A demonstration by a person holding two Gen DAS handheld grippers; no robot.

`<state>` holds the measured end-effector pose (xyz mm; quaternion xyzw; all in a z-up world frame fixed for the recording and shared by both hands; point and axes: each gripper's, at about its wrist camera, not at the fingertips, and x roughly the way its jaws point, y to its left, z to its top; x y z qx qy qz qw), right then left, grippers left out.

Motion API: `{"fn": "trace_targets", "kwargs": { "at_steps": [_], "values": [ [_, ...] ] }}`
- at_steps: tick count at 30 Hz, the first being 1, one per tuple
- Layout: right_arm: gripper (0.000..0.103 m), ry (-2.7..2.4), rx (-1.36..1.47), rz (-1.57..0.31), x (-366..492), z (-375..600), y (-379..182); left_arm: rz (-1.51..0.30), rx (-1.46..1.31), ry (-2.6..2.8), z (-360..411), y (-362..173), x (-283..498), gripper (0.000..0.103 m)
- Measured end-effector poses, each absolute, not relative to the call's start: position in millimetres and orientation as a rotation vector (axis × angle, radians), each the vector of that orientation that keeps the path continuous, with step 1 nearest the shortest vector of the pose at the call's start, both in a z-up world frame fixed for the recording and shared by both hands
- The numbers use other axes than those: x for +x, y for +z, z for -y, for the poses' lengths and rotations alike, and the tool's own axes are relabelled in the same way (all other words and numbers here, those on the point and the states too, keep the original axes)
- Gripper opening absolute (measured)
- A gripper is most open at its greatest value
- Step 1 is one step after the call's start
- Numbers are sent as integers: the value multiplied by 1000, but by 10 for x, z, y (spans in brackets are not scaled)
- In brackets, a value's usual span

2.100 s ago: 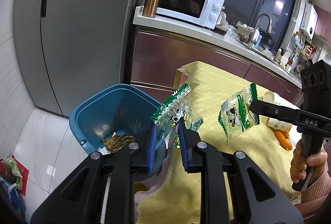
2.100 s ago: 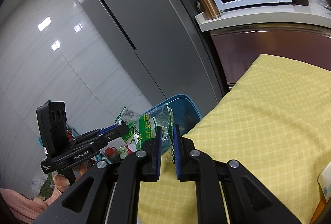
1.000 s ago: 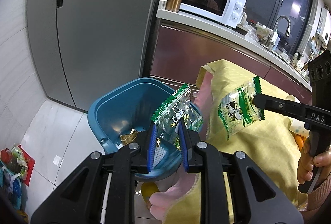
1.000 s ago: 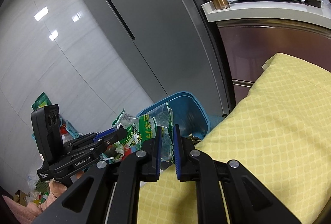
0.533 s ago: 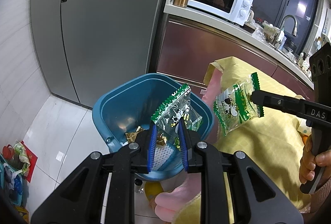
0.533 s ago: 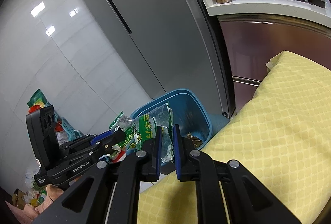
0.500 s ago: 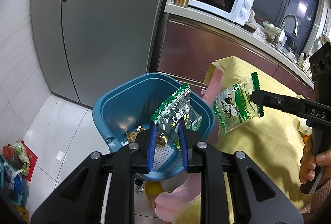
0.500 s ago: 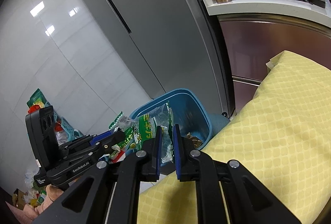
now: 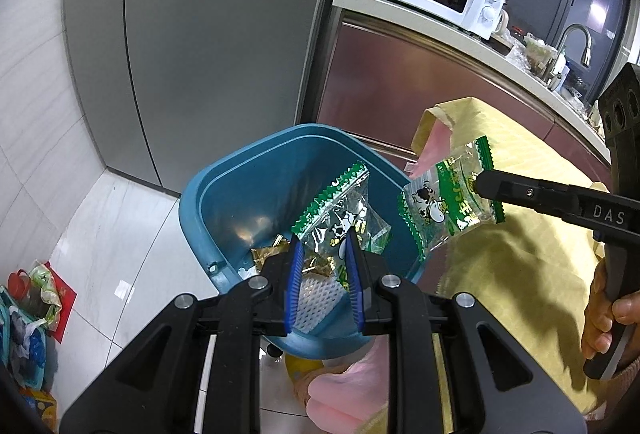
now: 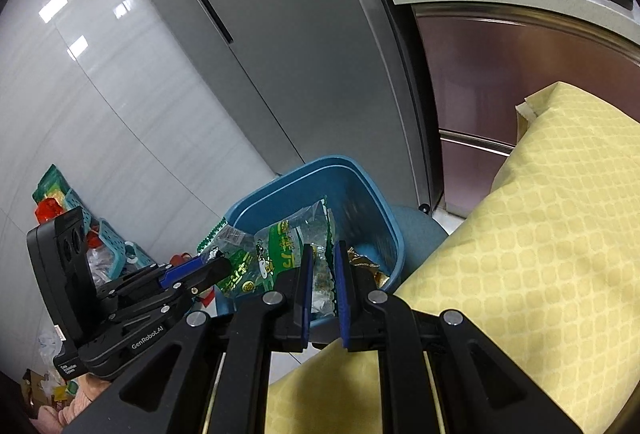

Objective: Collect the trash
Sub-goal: 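Lower both tools into the teal bin and open them to drop the wrappers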

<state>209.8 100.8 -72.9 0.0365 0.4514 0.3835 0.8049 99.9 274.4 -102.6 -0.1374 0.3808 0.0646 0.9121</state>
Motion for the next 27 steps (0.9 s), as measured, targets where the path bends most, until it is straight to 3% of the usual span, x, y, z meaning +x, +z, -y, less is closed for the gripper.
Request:
{"fn": "trace_targets", "kwargs": {
  "at_steps": [25,27],
  "values": [
    [15,766,-23,-1066,2259,-1355,-1015,-887,-338,161,-2790,-1522,1387,22],
    [15,769,-14,-1063,2258,-1340,-1000,-893,-340,157,-2770,-1549,1421,27]
  ]
}}
